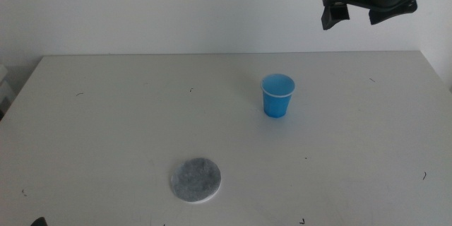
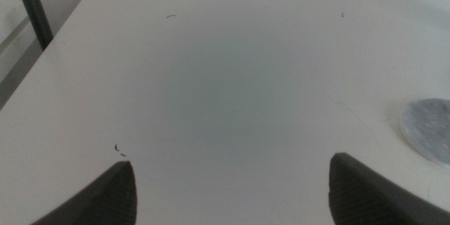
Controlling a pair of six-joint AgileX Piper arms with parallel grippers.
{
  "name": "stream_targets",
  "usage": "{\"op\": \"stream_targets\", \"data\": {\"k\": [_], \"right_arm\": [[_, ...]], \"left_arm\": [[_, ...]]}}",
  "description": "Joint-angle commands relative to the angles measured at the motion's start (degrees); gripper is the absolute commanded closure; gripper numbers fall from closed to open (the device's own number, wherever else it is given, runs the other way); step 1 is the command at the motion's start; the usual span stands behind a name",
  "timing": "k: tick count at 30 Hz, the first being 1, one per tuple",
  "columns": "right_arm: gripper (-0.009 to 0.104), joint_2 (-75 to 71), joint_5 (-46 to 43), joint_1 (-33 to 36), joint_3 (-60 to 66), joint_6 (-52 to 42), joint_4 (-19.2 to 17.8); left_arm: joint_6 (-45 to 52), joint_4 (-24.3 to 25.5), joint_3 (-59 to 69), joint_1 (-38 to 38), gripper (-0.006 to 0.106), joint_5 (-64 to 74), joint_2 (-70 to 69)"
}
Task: Place an empty cup on a cup mat.
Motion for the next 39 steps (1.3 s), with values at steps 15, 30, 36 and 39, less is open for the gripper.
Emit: {"op": "stream_targets", "data": {"k": [15,30,36,39], "right_arm": [[0.008,19.0,0.9,1.2,-18.6,8.5,1.5],[0.034,28.3,2.4,1.5,-20.5,10.4,2.4],[0.041,30.5,1.9,1.8,-20.5,10.4,2.8],[0.045,31.8,1.9,1.8,-20.5,10.5,2.8]], "left_arm": [[-0.6,0.0,-0.3,0.1,-0.005,-3.8,-0.2],[-0.6,0.0,-0.3,0.1,-0.005,-3.8,-0.2],[-0.6,0.0,-0.3,0.1,-0.005,-3.8,-0.2],[-0.6,0.0,-0.3,0.1,-0.005,-3.8,-0.2]]}}
